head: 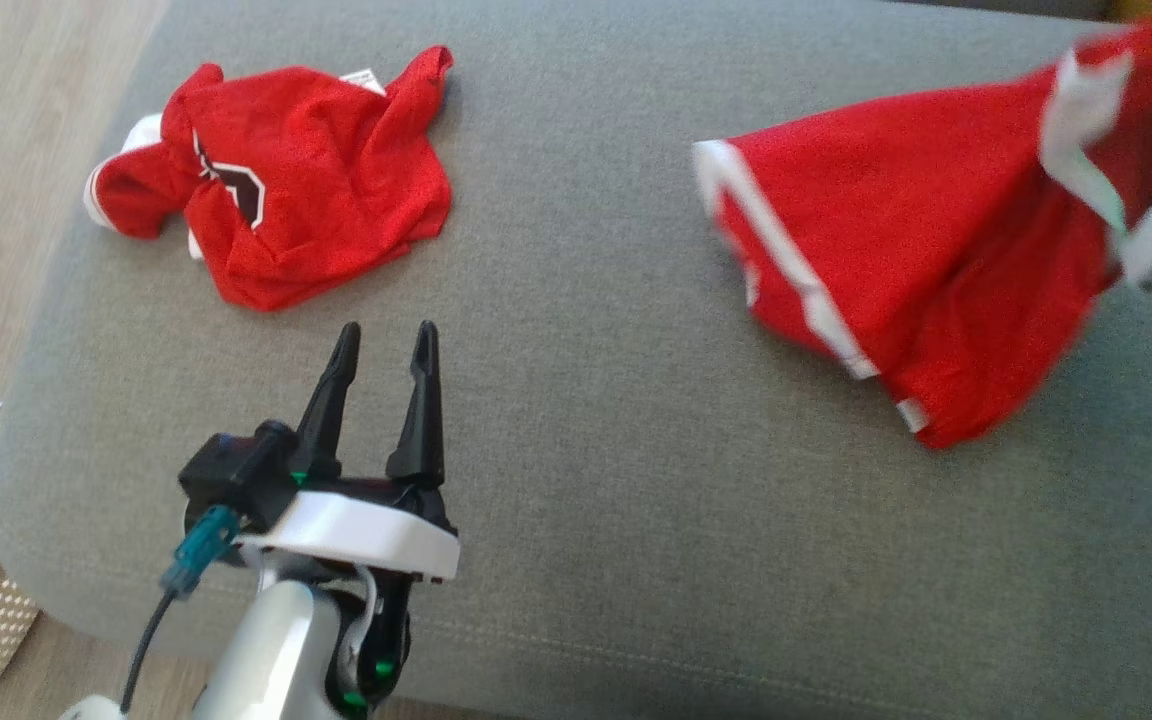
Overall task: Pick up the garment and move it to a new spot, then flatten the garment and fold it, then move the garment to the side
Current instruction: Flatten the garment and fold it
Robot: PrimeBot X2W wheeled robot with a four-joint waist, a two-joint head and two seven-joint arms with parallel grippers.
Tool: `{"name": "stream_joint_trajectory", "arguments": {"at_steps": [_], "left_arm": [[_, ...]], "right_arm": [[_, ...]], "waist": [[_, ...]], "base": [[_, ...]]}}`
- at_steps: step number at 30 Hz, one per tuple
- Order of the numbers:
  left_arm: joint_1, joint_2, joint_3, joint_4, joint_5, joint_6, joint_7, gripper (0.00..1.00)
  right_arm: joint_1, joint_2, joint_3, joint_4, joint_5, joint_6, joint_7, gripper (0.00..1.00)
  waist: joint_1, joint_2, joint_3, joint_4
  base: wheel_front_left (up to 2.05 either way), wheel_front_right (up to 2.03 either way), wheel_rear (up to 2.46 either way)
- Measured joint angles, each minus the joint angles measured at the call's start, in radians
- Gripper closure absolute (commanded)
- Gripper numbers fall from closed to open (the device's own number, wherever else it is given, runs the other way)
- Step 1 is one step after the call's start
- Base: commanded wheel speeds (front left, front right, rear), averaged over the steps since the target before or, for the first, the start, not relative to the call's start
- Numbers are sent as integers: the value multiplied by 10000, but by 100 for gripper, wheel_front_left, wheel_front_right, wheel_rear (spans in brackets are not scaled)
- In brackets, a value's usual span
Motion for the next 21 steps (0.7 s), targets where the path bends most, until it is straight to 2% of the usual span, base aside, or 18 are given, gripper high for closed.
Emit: {"name": "stream_joint_trajectory", "arguments": {"at_steps": [3, 6, 7, 8, 9, 13, 15, 21], "left_arm": [[-181, -4, -167, 96, 0, -2, 0, 0], [-273, -2, -174, 150, 4, 2, 2, 0], [-273, -2, -163, 155, 4, 4, 2, 0], [-274, -2, -159, 176, 6, 4, 2, 0], [-274, -4, -165, 196, 12, 2, 2, 0], [-280, -4, -150, 259, 50, -27, 2, 0], [-289, -2, -127, 259, 50, -29, 2, 0], [-291, -4, 46, 257, 119, -29, 0, 0]], "right_arm": [[2, -443, -301, 1492, -303, 0, 257, 100], [3, -573, -949, 2596, -798, 0, 495, 100], [4, -579, -1120, 2878, -1016, 0, 533, 93], [4, -564, -1285, 3068, -1243, 0, 520, 51], [3, -527, -1576, 3172, -1503, 2, 424, 0], [-53, -326, -2518, 3498, -2535, 2, 297, 0], [-178, 29, -2709, 3496, -2894, 2, 50, 0], [-588, 1244, -2391, 2970, -3074, 2, -1066, 0]], "waist": [[0, 0, 196, 113], [1, 0, 311, 160], [1, 0, 325, 127], [1, 0, 331, 75], [1, 0, 338, 17], [1, 0, 316, -263], [1, 0, 266, -423], [0, 0, 30, -947]], "base": [[0, 0, 0], [0, 0, 0], [0, 0, 0], [0, 0, 0], [0, 0, 0], [0, 0, 0], [0, 0, 0], [0, 0, 0]]}}
